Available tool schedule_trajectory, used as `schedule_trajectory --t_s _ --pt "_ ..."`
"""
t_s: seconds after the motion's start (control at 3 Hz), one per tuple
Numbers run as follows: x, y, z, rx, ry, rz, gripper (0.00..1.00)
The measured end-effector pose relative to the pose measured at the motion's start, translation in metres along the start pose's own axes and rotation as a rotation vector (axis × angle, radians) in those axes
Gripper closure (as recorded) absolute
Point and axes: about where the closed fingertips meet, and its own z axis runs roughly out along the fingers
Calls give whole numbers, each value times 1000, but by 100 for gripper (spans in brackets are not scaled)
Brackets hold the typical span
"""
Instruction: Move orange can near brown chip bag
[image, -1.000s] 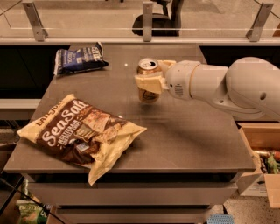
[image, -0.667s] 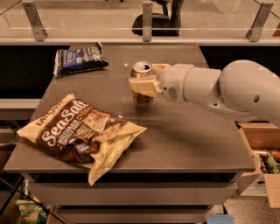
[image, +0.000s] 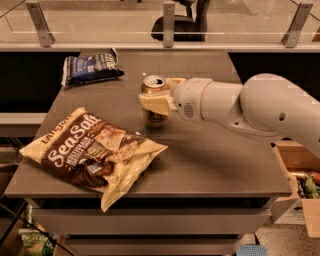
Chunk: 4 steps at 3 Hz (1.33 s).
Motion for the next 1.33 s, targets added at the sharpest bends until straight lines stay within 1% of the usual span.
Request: schedule_trajectory --t_s 0.33,0.67,1.0,1.33 --pt "5 3 6 -19 -24 8 100" --pt "12 5 12 -27 -41 -4 100" --pt "18 2 15 -25 -49 -17 100" --pt "16 2 15 -25 -49 -17 84"
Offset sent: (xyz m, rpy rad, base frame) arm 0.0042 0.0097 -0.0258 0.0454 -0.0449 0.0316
